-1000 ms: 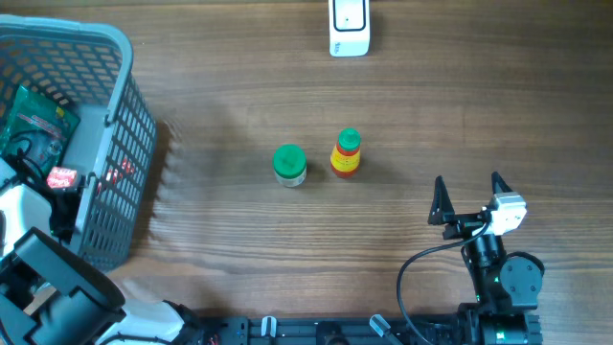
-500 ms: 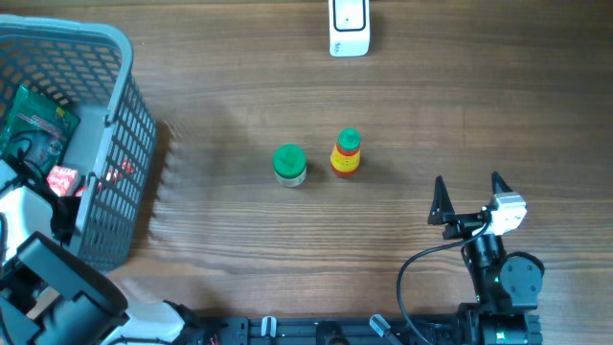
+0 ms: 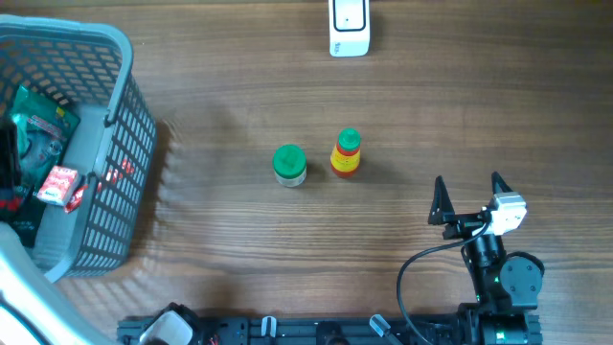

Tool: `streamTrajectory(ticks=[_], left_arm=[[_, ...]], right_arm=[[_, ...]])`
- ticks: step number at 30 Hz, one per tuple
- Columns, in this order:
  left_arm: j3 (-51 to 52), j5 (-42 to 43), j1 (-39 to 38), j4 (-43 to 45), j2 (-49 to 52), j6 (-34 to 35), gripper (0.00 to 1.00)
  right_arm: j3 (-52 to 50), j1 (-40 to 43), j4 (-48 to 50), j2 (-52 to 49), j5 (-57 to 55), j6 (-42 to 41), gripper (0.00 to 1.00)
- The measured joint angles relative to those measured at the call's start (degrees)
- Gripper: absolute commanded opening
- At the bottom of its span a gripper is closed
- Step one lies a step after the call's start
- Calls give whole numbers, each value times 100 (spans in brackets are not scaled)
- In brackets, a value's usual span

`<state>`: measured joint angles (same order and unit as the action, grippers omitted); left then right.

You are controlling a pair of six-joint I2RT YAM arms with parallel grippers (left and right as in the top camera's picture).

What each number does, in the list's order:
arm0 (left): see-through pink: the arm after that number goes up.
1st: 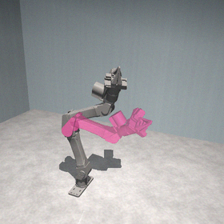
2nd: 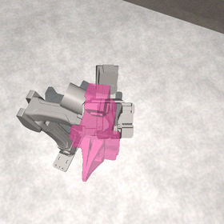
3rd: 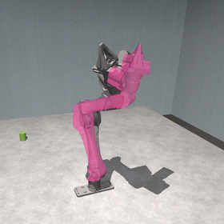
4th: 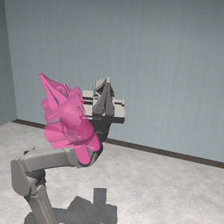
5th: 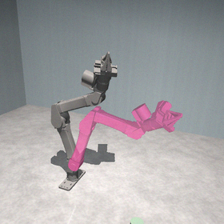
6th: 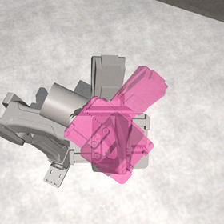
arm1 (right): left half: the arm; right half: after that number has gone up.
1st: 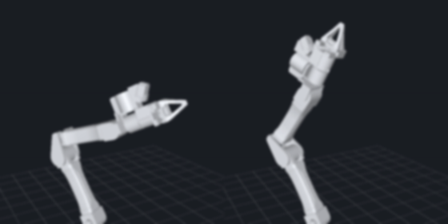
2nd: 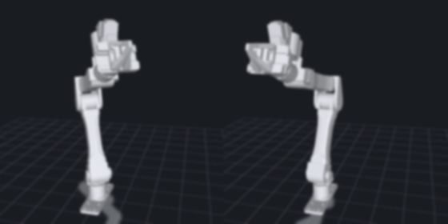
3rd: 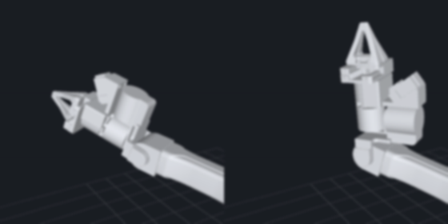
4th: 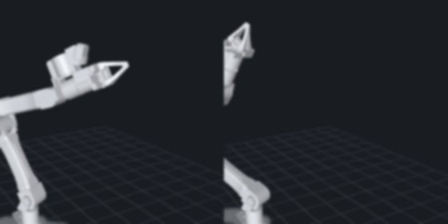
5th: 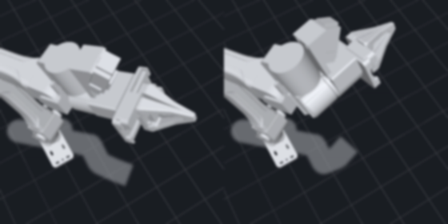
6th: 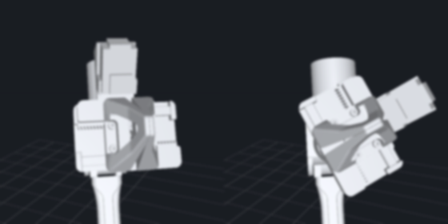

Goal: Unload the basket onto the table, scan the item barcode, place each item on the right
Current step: 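Reach into the basket and grasp the light-blue toilet tissue pack, then lay the tissue pack on the table below the jar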

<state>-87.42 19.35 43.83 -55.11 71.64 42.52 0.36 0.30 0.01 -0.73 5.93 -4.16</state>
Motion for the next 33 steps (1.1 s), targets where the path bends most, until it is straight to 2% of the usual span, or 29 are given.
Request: streamTrajectory(ticks=[4, 8, 14, 18, 23, 27, 28, 33], left_arm=[[-94, 459, -922, 455, -964, 4, 50], [-105, 608, -2052, 675, -1412, 0, 50], [-111, 404, -3987, 525, -1379, -483, 49], [-118, 0, -5563, 52, -855, -1019, 50], [-155, -1268, -7418, -1054, 289, -1241, 49], [-146, -1801, -8247, -1600, 1397, -1281, 48], [-142, -1915, -8406, -1709, 1674, -1292, 45], [-125, -2334, -8959, -2006, 2677, -1314, 44]], right_arm=[[0, 0, 0, 0, -2, 0, 100], [0, 0, 0, 0, 0, 0, 100], [0, 0, 2, 0, 0, 0, 100], [0, 0, 0, 0, 0, 0, 100], [0, 0, 0, 0, 0, -2, 100], [0, 0, 0, 0, 0, 0, 100], [0, 0, 2, 0, 0, 0, 100], [0, 0, 0, 0, 0, 0, 100]])
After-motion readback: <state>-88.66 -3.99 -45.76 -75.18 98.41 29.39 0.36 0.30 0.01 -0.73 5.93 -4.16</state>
